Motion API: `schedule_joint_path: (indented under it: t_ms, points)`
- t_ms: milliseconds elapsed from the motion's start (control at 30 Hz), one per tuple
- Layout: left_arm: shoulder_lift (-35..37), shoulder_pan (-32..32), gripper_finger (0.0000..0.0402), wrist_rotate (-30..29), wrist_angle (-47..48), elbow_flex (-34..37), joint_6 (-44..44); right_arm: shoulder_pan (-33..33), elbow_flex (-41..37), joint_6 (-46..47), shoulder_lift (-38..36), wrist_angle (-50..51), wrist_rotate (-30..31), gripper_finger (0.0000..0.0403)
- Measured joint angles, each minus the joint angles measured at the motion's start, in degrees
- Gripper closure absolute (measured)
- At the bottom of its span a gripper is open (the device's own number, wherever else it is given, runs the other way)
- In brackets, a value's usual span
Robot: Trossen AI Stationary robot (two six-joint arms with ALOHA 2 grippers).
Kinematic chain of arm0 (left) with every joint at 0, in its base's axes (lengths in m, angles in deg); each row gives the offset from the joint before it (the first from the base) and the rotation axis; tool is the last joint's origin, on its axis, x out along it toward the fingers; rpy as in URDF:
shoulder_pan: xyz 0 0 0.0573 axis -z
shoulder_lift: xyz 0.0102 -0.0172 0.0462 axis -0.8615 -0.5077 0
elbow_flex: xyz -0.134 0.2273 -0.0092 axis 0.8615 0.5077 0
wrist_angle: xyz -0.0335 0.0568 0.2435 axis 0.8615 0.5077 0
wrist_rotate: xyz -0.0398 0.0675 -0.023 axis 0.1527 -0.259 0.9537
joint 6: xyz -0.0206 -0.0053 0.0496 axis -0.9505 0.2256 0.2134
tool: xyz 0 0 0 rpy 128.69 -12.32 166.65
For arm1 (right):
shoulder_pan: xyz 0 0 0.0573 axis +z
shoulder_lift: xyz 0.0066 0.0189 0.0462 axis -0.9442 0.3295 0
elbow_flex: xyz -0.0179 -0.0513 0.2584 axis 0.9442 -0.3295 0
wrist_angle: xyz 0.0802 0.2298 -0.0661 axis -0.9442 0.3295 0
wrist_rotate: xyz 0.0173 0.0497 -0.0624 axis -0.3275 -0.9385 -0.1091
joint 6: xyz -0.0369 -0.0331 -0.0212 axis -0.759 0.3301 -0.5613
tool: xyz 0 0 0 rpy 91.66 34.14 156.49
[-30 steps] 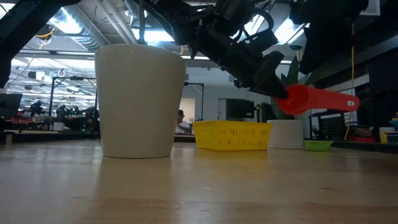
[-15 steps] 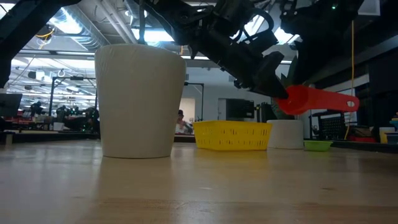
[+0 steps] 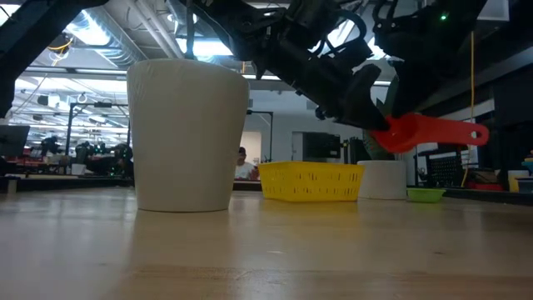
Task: Nest measuring cups in basket
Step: Stack the red measuring cup on top of the blue measuring cup
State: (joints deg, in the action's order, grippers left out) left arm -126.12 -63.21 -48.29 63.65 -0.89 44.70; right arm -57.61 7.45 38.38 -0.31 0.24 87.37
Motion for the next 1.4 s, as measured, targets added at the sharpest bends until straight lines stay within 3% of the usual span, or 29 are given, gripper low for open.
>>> schedule_joint_path:
  t_ms: [467,700,867,967,1400]
  points:
    - [-0.13,1.35,0.0359,-0.03,-2.17,0.11,0.20,-2.52,0.09,0.09,0.00,0.40,-6.38,0.0294]
    - [-0.13,1.37,0.0360,0.07,-2.65,0.11,0.22,-2.52,0.09,0.02,0.00,0.79,-6.54,0.0326]
    - [0.00,1.37,0.0365,-0.21,-3.04,0.01,0.20,-2.52,0.00,-0.20,0.07,0.83,-6.64,0.0372]
    - [0.09,1.37,0.0354,-0.42,-3.07,-0.02,0.22,-2.52,0.00,-0.12,0.09,0.77,-6.66,0.0393]
    - [0.09,1.48,0.0288,-0.17,-2.43,-0.02,0.19,-2.54,0.00,3.59,0.07,4.52,-8.87,0.0397]
